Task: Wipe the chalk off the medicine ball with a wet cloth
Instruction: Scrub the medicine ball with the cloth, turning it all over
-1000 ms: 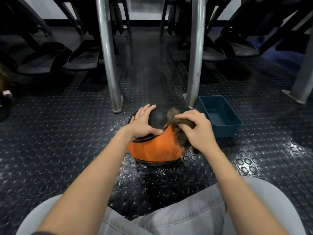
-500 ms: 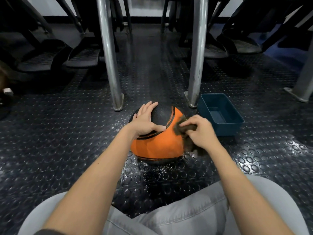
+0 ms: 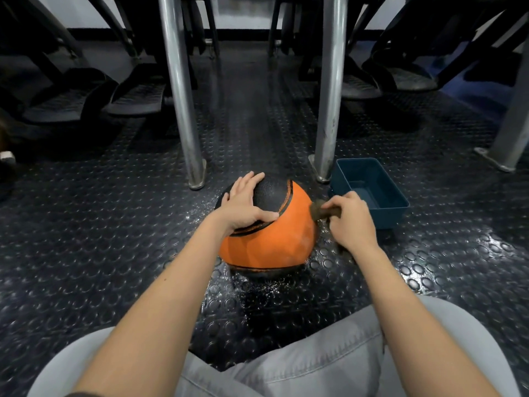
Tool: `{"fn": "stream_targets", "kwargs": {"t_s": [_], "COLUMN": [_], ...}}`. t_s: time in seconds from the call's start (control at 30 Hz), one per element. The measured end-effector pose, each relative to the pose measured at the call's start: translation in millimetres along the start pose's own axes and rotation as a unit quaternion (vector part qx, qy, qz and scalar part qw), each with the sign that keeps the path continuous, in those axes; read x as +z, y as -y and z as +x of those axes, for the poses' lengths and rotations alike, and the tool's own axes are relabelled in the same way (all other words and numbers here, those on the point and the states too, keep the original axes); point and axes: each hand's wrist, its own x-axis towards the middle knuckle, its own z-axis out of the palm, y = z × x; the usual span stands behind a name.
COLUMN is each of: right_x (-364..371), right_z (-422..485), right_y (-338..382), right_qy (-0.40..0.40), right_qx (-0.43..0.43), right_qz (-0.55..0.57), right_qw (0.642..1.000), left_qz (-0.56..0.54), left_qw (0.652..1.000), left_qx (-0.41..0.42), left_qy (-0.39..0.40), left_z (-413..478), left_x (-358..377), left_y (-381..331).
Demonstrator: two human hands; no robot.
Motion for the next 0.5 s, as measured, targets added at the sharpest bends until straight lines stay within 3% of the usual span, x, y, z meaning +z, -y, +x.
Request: {"fn": "stream_targets", "kwargs": {"t_s": [0.07,0.17,0.27,0.4,0.5], "right_x": [-6,-3,7,-1,-7], "right_z": [-5,-15,-6,5,-6], "right_y": [11,29,20,4,21], "right_qy": [-0.052,0.034,0.099,-0.007,-0.045], "right_qx": [-0.056,-0.171,-0.121,-0.019,-0.107], "right_qz": [0.095,0.194,0.143,0.03,0.158], "right_qw": [0.993,0.965,0.977,0.999,0.981], "left_qz": [-0.003,-0.006,-0.014,-0.007,-0.004], "left_qw": [1.0,1.0,1.0,1.0,1.0], "left_qx": [0.0,-0.004,-0.007,-0.011,-0.013], "left_qy": [-0.002,-0.009,-0.01,-0.021,-0.019], "left_z": [1,0,0,-1,-1], "left_x": [0,-2,-2,4,3], "left_y": [2,4,3,-2,1]}}
